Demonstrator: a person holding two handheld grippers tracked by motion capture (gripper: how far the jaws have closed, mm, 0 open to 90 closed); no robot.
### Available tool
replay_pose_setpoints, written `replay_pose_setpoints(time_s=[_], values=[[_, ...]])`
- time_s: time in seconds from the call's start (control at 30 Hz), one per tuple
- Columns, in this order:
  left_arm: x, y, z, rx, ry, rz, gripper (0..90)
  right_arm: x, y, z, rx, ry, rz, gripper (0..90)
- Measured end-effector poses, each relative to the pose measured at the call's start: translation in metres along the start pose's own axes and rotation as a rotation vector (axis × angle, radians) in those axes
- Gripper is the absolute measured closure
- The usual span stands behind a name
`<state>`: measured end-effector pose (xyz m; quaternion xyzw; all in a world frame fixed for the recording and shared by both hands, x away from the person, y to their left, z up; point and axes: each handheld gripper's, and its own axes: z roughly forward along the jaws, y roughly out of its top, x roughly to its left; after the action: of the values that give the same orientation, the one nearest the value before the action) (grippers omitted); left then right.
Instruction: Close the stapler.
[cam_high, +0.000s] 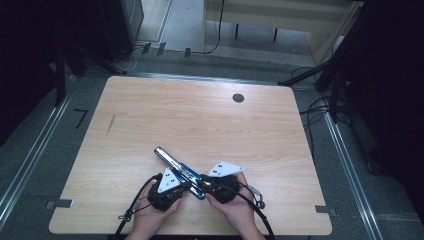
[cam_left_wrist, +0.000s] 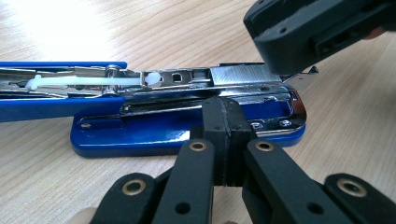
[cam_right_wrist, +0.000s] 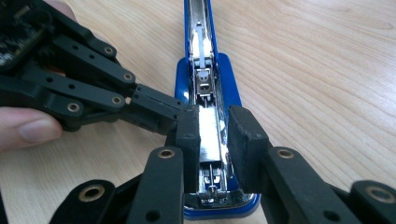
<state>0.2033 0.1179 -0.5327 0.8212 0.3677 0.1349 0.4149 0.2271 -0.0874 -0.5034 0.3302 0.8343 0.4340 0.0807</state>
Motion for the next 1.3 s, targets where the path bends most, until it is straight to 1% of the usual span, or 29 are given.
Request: replay_pose_setpoints(time_s=[0.23, 0.33, 0.43, 0.47, 0.57, 0.6, 0.63, 0.7, 0.73, 0.77, 0.97, 1.3], values=[[0.000, 0.000, 0.000, -0.002, 0.001, 0.000, 90.0, 0.000, 0.004, 0.000, -0.007, 0.007, -0.010, 87.7], [0.000, 0.000, 0.000, -0.002, 0.001, 0.002, 90.0, -0.001, 0.008, 0.002, -0.011, 0.004, -0.013, 90.0], [0.000, 0.000, 0.000, -0.002, 0.002, 0.002, 90.0, 0.001, 0.013, 0.010, -0.011, 0.009, -0.020, 90.0], [0.000, 0.000, 0.000, -0.002, 0.002, 0.002, 90.0, 0.001, 0.013, 0.010, -0.011, 0.009, -0.020, 90.0], [0.000, 0.000, 0.000, -0.004, 0.001, -0.002, 90.0, 0.004, 0.020, 0.022, 0.002, 0.015, -0.040, 90.0], [0.000, 0.000, 0.000, -0.004, 0.001, -0.002, 90.0, 0.004, 0.020, 0.022, 0.002, 0.015, -0.040, 90.0], [0.000, 0.000, 0.000, -0.003, 0.002, -0.002, 90.0, 0.005, 0.023, 0.027, 0.012, 0.015, -0.045, 90.0], [0.000, 0.000, 0.000, -0.003, 0.001, -0.003, 90.0, 0.005, 0.024, 0.029, 0.015, 0.016, -0.046, 90.0], [0.000, 0.000, 0.000, -0.003, 0.000, -0.001, 90.0, 0.006, 0.024, 0.032, 0.034, 0.009, -0.051, 90.0], [0.000, 0.000, 0.000, -0.003, 0.001, -0.003, 90.0, 0.006, 0.024, 0.034, 0.038, 0.007, -0.064, 90.0], [0.000, 0.000, 0.000, -0.003, 0.001, -0.002, 90.0, 0.005, 0.021, 0.033, 0.062, -0.001, -0.063, 90.0], [0.000, 0.000, 0.000, -0.002, 0.002, -0.001, 90.0, 0.003, 0.018, 0.027, 0.075, 0.002, -0.072, 90.0]])
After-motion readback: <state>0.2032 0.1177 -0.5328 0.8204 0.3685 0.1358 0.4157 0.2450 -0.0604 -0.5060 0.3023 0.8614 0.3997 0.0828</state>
